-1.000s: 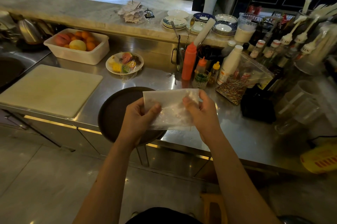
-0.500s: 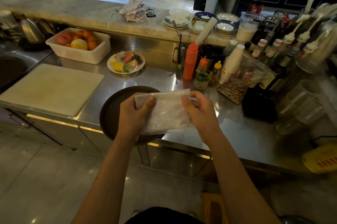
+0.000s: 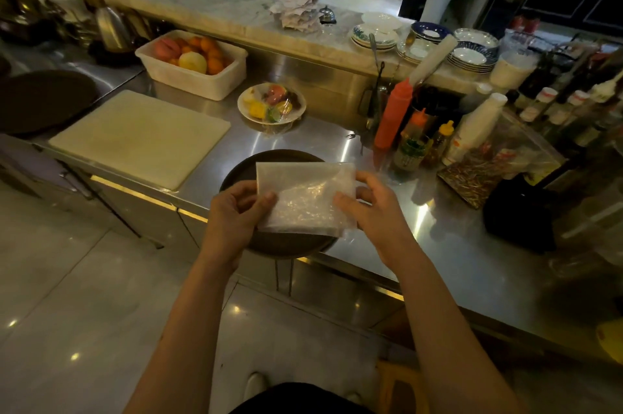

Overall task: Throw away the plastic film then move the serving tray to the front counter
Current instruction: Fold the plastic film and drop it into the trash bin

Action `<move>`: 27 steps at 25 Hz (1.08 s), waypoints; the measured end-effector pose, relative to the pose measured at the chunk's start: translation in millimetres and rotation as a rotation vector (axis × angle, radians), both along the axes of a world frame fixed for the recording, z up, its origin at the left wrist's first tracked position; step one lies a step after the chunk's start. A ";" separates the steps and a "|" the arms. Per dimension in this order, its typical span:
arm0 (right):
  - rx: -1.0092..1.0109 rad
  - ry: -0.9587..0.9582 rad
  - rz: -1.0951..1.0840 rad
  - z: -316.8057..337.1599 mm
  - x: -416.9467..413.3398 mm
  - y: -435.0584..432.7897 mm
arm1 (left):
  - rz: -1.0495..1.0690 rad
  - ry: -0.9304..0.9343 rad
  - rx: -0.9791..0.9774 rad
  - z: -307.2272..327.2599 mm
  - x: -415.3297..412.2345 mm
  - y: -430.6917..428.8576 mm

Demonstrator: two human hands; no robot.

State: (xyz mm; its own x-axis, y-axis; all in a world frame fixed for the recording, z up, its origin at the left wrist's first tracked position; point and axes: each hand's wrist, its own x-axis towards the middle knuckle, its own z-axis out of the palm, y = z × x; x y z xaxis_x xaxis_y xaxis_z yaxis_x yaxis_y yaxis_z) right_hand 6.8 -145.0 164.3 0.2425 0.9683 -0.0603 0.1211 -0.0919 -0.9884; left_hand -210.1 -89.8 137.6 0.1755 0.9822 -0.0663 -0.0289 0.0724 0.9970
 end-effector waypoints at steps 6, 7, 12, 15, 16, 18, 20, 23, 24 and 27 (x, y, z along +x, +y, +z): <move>0.014 -0.087 0.066 -7.1 -70.8 35.0 | 0.151 -0.052 -0.015 -6.4 -71.7 0.3; 0.027 -0.092 0.078 -5.9 -85.7 41.4 | 0.177 -0.054 -0.029 -6.3 -86.7 0.2; 0.045 -0.099 0.201 -12.1 -172.8 70.6 | 0.391 0.026 -0.017 -7.9 -170.4 -7.1; 0.045 -0.124 0.357 -22.6 -224.6 82.0 | 0.576 0.097 -0.002 -12.2 -215.8 -20.7; 0.048 -0.127 0.390 -25.6 -235.1 84.4 | 0.629 0.113 0.000 -12.3 -223.5 -25.1; 0.047 -0.144 0.474 -31.6 -260.2 89.9 | 0.762 0.132 -0.004 -14.4 -240.3 -39.0; 0.055 -0.171 0.553 -35.7 -283.2 96.9 | 0.898 0.157 0.001 -16.3 -252.1 -53.5; 0.094 -0.172 0.706 -39.1 -318.4 103.0 | 1.097 0.308 0.008 -18.1 -264.6 -77.3; 0.118 -0.155 0.754 -40.4 -329.0 104.0 | 1.155 0.368 0.006 -17.2 -266.4 -86.4; 0.175 -0.111 0.910 -44.6 -359.5 100.6 | 1.309 0.463 -0.008 -11.0 -266.7 -114.7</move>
State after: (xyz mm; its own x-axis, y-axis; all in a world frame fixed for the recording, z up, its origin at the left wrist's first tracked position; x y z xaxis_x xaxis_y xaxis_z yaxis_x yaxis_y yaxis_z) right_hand -352.7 -44.4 119.8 -0.6186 0.7814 0.0820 0.1681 0.2337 -0.9577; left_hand -476.8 -204.5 126.6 -0.9019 0.4125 0.1284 0.2498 0.2556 0.9340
